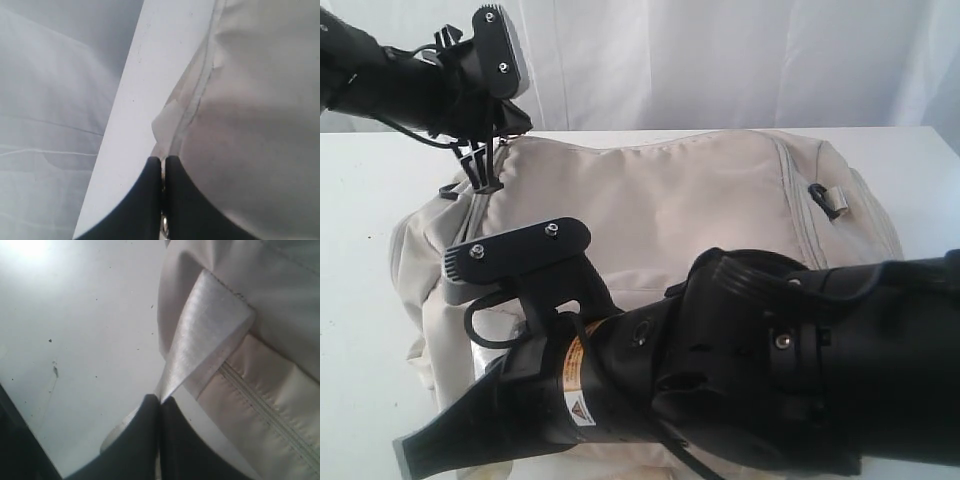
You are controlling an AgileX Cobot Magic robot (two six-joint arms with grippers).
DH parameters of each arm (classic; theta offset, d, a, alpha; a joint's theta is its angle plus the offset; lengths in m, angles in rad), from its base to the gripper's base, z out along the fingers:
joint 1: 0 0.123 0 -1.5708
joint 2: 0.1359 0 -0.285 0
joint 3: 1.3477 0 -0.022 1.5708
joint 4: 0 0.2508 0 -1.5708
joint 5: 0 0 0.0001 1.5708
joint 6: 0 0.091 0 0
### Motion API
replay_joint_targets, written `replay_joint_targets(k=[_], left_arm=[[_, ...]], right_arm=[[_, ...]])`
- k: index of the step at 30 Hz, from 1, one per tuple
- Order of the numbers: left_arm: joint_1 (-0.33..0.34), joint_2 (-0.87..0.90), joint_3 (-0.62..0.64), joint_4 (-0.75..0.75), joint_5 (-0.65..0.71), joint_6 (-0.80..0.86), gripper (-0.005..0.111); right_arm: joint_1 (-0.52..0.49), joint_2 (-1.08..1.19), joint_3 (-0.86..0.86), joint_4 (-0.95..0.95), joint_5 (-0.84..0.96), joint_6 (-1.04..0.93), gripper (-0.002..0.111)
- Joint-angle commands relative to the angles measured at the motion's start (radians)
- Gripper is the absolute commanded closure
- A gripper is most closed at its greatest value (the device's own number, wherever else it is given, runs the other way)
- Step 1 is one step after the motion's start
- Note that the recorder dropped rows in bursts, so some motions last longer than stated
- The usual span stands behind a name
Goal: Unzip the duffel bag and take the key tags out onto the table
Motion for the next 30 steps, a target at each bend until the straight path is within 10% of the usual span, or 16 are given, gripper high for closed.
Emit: replay_joint_targets(k=[1,23,30], left_arm=[[-0.005,0.07,-0.092,-0.022,-0.013,-0.002,0.107],[-0.074,0.252,-0.356,-0.055,0.129,-0.013,0.106],[-0.074,0.242,-0.356,0.015,0.134,-0.158,0.058]], right_arm=[[0.012,-0.013,0.006,0.007,0.021,-0.019,0.108],[0.012,-0.013,0.006,0.005,0.011,-0.045,0.106],[0.012,-0.013,0.006,0.003,0.028,-0.045,0.067]])
